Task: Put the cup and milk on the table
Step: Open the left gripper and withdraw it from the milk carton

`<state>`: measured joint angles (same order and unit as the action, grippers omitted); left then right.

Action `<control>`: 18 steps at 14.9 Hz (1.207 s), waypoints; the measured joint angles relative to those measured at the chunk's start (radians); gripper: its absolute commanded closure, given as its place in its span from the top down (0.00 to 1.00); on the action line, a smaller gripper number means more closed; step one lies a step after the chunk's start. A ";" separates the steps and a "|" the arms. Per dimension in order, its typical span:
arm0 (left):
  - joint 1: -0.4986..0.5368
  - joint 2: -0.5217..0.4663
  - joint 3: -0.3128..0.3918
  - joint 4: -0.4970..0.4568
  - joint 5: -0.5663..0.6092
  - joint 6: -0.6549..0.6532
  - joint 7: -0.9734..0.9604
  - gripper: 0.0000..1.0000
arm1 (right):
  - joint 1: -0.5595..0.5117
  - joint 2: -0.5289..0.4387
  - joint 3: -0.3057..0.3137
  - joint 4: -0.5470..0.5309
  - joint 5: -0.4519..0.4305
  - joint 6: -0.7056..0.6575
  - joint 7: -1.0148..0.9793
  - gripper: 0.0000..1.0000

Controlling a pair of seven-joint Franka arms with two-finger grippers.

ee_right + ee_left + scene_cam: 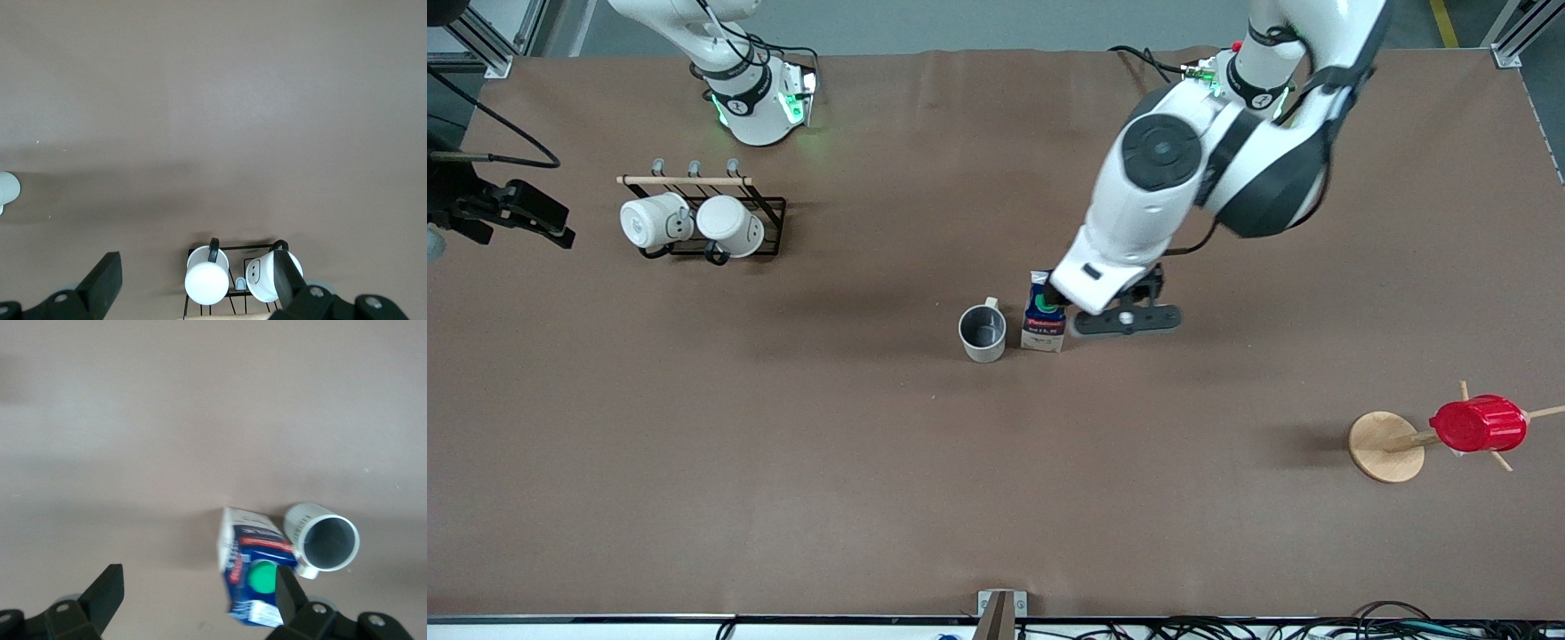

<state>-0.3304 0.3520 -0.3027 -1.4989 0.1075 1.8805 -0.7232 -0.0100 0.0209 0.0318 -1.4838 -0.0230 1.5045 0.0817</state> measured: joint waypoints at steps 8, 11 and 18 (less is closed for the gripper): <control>0.238 -0.298 -0.003 -0.223 -0.034 -0.028 0.274 1.00 | 0.000 0.000 0.000 0.000 0.002 0.000 0.000 1.00; 0.299 -0.337 0.000 -0.227 -0.087 -0.076 0.395 1.00 | 0.000 0.000 0.000 0.000 0.003 -0.001 0.000 1.00; 0.327 -0.345 0.030 -0.152 -0.105 -0.107 0.434 1.00 | 0.000 0.000 0.000 0.000 0.003 -0.001 0.000 1.00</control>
<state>-0.0036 0.0069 -0.2731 -1.6508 0.0030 1.7738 -0.2896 -0.0099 0.0212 0.0317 -1.4841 -0.0197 1.5038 0.0817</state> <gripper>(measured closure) 0.000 0.000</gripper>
